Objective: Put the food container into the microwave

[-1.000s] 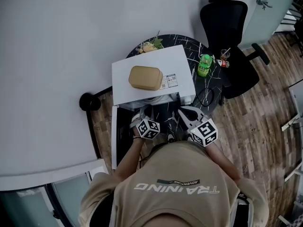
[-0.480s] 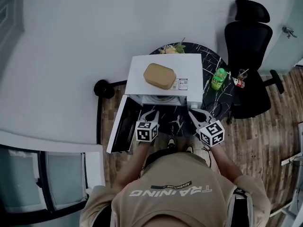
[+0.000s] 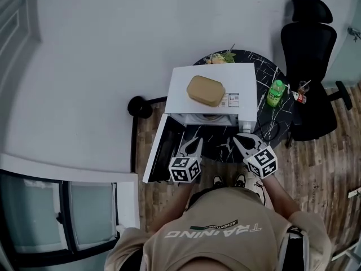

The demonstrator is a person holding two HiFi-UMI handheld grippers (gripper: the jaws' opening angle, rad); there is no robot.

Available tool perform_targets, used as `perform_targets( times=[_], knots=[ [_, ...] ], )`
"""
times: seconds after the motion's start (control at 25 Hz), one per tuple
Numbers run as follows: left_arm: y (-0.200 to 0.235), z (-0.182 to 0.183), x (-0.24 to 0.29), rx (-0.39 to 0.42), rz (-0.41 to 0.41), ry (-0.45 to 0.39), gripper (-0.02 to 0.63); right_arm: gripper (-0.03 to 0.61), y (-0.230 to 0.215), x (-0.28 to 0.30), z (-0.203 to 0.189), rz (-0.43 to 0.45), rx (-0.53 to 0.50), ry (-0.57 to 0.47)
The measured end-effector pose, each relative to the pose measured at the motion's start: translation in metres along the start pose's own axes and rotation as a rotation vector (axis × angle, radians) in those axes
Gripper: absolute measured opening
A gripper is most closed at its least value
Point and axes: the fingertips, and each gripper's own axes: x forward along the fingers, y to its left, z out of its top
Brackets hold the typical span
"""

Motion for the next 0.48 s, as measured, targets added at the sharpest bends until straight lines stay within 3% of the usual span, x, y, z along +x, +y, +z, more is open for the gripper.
perform_targets(
  times=[0.24,0.36,0.48],
  knots=[
    [-0.031,0.045,-0.004,0.145,-0.104,-0.072,0.008,0.009,0.030,0.006,0.070,0.032,-0.094,-0.073],
    [-0.037,0.061,-0.011,0.234,-0.122,-0.098,0.008,0.009,0.038,0.008,0.100,-0.003,-0.158,-0.096],
    [-0.042,0.077,-0.021,0.311,-0.144,-0.113,0.008,0.009,0.039,0.007,0.116,-0.050,-0.140,-0.125]
  ],
)
